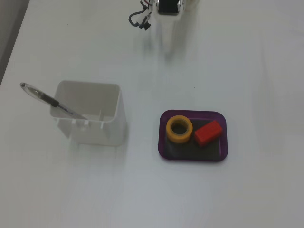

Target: Remove the cube from the box.

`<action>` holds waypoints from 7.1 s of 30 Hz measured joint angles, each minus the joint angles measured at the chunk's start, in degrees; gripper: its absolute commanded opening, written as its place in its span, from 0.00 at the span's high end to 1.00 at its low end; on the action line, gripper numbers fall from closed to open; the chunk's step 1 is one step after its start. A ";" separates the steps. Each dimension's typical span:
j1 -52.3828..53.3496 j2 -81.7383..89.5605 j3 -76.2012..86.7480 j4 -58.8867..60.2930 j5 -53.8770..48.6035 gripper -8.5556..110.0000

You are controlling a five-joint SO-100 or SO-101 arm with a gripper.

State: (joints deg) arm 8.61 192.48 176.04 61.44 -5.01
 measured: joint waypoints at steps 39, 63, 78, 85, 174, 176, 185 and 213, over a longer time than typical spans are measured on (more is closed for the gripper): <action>0.00 0.00 -17.40 -0.18 -0.18 0.92; -8.96 -79.54 -67.41 0.79 -15.12 0.80; -14.06 -123.93 -114.17 8.96 -15.12 0.80; -14.41 -135.09 -127.18 10.46 -13.62 0.80; -2.72 -94.57 -62.05 -4.92 -0.09 0.93; -2.64 -95.98 -62.05 -5.45 -0.09 0.93; -2.64 -97.12 -62.05 -5.71 -0.09 0.86; -2.46 -64.95 -80.33 23.55 0.35 0.84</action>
State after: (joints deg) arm 6.15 127.53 95.71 84.99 -4.66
